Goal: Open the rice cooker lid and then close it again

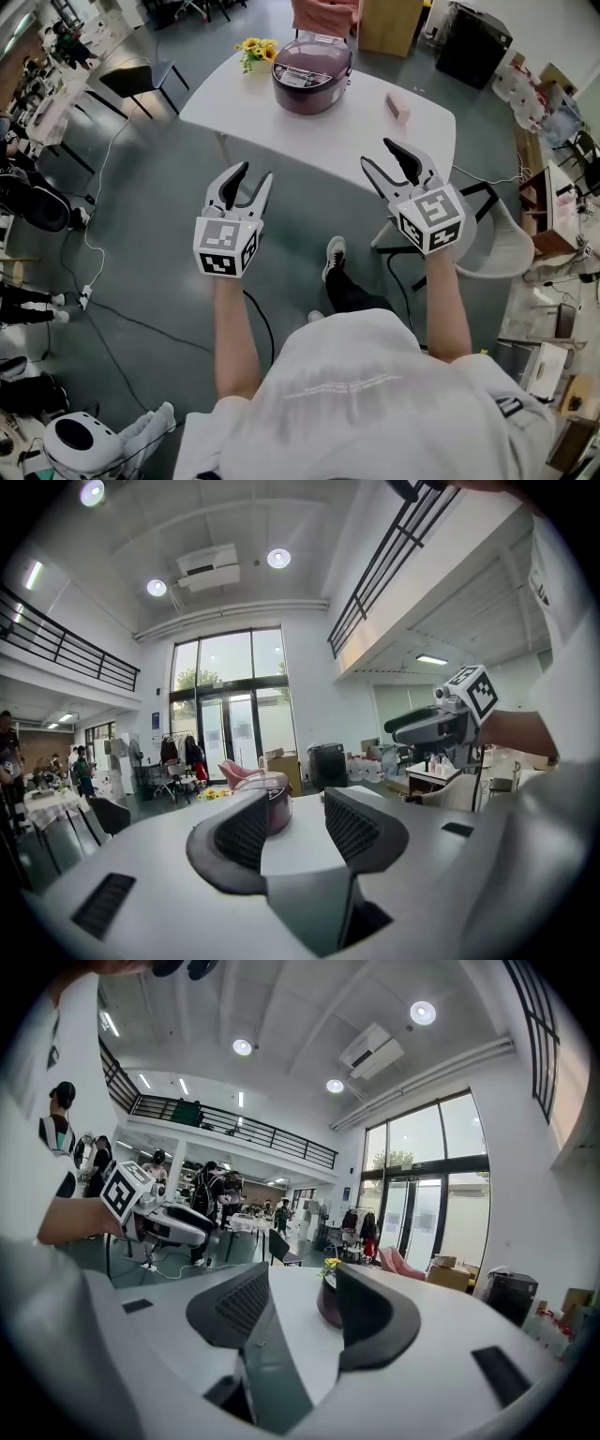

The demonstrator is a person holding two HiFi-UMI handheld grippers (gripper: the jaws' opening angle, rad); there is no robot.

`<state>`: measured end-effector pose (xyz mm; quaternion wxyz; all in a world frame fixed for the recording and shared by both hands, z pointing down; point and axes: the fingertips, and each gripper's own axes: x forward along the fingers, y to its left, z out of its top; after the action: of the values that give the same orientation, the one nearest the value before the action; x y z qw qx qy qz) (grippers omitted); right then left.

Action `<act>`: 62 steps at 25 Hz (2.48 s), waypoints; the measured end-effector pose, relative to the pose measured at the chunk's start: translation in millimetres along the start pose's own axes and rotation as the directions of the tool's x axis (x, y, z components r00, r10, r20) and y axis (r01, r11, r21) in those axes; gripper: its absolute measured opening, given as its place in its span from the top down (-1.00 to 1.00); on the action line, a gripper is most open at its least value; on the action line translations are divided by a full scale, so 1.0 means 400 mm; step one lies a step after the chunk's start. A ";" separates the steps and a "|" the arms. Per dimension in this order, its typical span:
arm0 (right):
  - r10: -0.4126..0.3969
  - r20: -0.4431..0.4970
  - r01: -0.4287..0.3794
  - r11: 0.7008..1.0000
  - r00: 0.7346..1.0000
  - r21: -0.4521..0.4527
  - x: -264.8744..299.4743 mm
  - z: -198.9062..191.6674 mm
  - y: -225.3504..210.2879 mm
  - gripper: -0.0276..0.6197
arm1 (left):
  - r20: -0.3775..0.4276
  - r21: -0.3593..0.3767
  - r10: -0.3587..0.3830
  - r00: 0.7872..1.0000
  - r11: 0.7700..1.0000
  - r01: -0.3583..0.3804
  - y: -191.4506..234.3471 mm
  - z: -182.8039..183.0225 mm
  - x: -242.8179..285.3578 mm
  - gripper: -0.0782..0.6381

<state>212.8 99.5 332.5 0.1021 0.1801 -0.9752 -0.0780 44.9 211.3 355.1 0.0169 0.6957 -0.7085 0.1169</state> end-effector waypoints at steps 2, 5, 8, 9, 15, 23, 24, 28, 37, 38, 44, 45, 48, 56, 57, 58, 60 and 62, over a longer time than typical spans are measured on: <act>-0.001 -0.001 0.001 1.000 1.000 0.006 0.039 -0.011 -0.023 0.23 | -0.008 -0.002 -0.003 1.000 1.000 0.003 0.022 -0.009 0.040 0.22; -0.002 -0.007 0.002 1.000 1.000 0.020 0.108 -0.030 -0.069 0.23 | -0.027 -0.003 -0.009 1.000 1.000 0.009 0.059 -0.020 0.109 0.22; -0.001 -0.003 0.002 0.999 1.000 0.035 0.188 -0.035 -0.122 0.23 | -0.043 0.000 -0.013 0.999 1.000 0.013 0.109 -0.019 0.184 0.22; 0.000 -0.001 0.000 0.999 1.000 0.039 0.213 -0.035 -0.140 0.23 | -0.046 -0.001 -0.012 0.999 1.000 0.011 0.126 -0.017 0.209 0.22; 0.012 -0.007 -0.011 0.999 1.000 0.044 0.369 -0.042 -0.238 0.24 | -0.058 -0.013 0.003 0.998 1.000 -0.004 0.232 -0.007 0.346 0.23; 0.023 -0.020 -0.022 0.998 1.000 0.053 0.525 -0.043 -0.379 0.24 | -0.071 -0.024 0.008 0.997 1.000 -0.009 0.319 0.021 0.518 0.23; 0.024 -0.018 -0.023 0.998 1.000 0.055 0.542 -0.040 -0.394 0.25 | -0.073 -0.024 0.008 0.997 1.000 -0.009 0.328 0.024 0.536 0.24; 0.030 -0.016 -0.029 0.998 0.999 0.060 0.607 -0.036 -0.452 0.25 | -0.082 -0.026 0.009 0.997 1.000 -0.011 0.364 0.033 0.610 0.24; 0.038 -0.027 -0.036 0.996 0.999 0.084 0.689 -0.061 -0.562 0.25 | -0.088 -0.018 -0.013 0.996 1.000 0.011 0.395 0.065 0.770 0.24; 0.035 -0.030 -0.032 0.995 0.999 0.091 0.695 -0.065 -0.571 0.25 | -0.089 -0.017 -0.020 0.996 1.000 0.018 0.396 0.068 0.784 0.24; 0.007 -0.067 0.002 0.991 0.998 0.136 0.723 -0.118 -0.585 0.26 | -0.120 -0.023 -0.088 0.989 0.996 0.086 0.400 0.036 0.865 0.26; -0.003 -0.076 0.014 0.990 0.997 0.144 0.726 -0.127 -0.588 0.26 | -0.126 -0.025 -0.108 0.986 0.994 0.106 0.398 0.029 0.881 0.27; -0.044 -0.096 0.060 0.984 0.994 0.169 0.731 -0.142 -0.594 0.26 | -0.145 -0.025 -0.177 0.974 0.984 0.175 0.393 0.012 0.929 0.27; -0.146 -0.174 0.183 0.959 0.974 0.216 0.731 -0.202 -0.570 0.26 | -0.209 0.027 -0.344 0.916 0.934 0.357 0.389 -0.044 1.044 0.29; -0.157 -0.185 0.197 0.955 0.970 0.221 0.732 -0.210 -0.569 0.26 | -0.221 0.032 -0.358 0.907 0.927 0.374 0.389 -0.053 1.056 0.31; -0.167 -0.193 0.210 0.951 0.967 0.228 0.733 -0.215 -0.569 0.26 | -0.235 0.036 -0.372 0.898 0.920 0.390 0.390 -0.064 1.067 0.31; -0.186 -0.206 0.234 0.943 0.961 0.239 0.737 -0.224 -0.570 0.26 | -0.266 0.042 -0.393 0.880 0.907 0.418 0.391 -0.085 1.090 0.32; -0.204 -0.221 0.257 0.933 0.954 0.250 0.740 -0.235 -0.569 0.26 | -0.294 0.048 -0.417 0.860 0.892 0.449 0.386 -0.108 1.112 0.33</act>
<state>40.0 -230.3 431.1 0.1592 0.3129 -0.9341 0.0649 -127.8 -216.6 458.1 0.1013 0.8138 -0.5165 0.2464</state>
